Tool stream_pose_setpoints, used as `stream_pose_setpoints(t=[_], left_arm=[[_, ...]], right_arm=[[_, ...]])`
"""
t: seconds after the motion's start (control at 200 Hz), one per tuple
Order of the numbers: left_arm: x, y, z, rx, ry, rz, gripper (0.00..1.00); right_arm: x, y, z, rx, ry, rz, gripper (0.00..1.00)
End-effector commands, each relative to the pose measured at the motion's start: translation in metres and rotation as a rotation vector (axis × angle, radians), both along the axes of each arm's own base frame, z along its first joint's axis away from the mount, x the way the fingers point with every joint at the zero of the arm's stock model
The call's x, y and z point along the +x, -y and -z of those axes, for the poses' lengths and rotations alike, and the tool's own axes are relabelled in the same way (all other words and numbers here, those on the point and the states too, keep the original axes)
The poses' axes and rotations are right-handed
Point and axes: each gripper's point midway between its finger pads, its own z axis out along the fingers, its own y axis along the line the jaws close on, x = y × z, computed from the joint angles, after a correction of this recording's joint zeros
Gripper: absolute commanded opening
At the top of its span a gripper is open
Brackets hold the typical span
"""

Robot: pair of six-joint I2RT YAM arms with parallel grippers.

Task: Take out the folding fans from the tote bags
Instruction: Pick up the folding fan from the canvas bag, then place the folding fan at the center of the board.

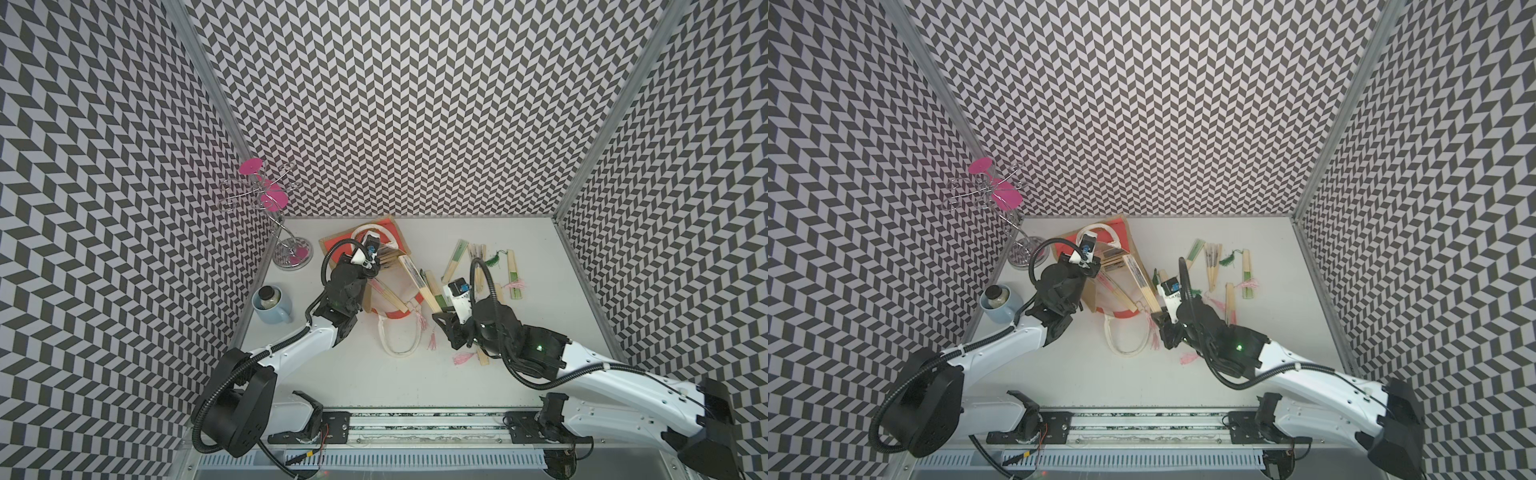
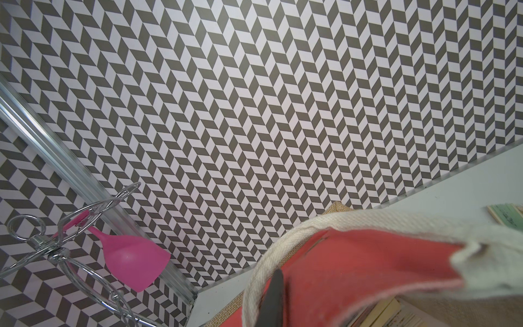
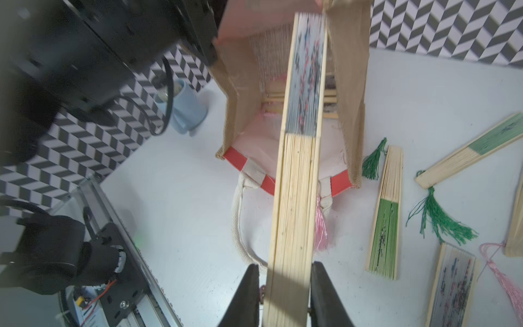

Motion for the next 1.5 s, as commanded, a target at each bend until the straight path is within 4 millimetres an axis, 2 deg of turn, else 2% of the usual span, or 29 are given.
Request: stream_pose_setpoints(t=[0.0,0.1,0.225,0.451,0.606,0.691,0.831,1.067,1.217,1.342,1.497], left_arm=[[-0.002,-0.01,-0.025,-0.035,0.066,-0.03,0.0],[-0.007,-0.012,-0.028,-0.006,0.091,-0.034,0.0],[-0.015,-0.016,-0.034,0.011,0.126,-0.026,0.0],[-0.014,-0.026,-0.032,0.011,0.11,-0.066,0.0],[-0.015,-0.03,-0.034,0.015,0.117,-0.077,0.0],[-0.018,-0.029,-0.035,0.009,0.126,-0.065,0.0],[-0.019,-0.03,-0.035,0.002,0.128,-0.067,0.0],[-0.027,-0.026,-0.039,0.006,0.156,-0.026,0.0],[-0.03,-0.025,-0.042,-0.001,0.165,-0.008,0.0],[-0.03,-0.022,-0.043,-0.006,0.164,0.009,0.0],[-0.03,-0.021,-0.042,-0.012,0.159,0.013,0.0]], right_arm=[[0.006,0.017,-0.022,0.089,0.061,0.093,0.07],[0.012,0.033,-0.021,0.08,0.05,0.169,0.07],[0.025,0.044,-0.006,0.028,0.001,0.242,0.04],[0.041,0.032,0.016,-0.004,-0.042,0.233,0.0],[0.049,0.025,0.008,0.011,-0.029,0.229,0.0],[0.061,0.025,0.005,0.015,-0.03,0.247,0.0],[0.085,0.022,0.016,0.001,-0.056,0.259,0.0],[0.139,-0.004,0.054,-0.089,-0.124,0.169,0.0],[0.17,-0.037,0.087,-0.176,-0.206,0.083,0.0],[0.188,-0.06,0.12,-0.198,-0.266,0.048,0.0],[0.198,-0.076,0.141,-0.195,-0.304,0.026,0.02]])
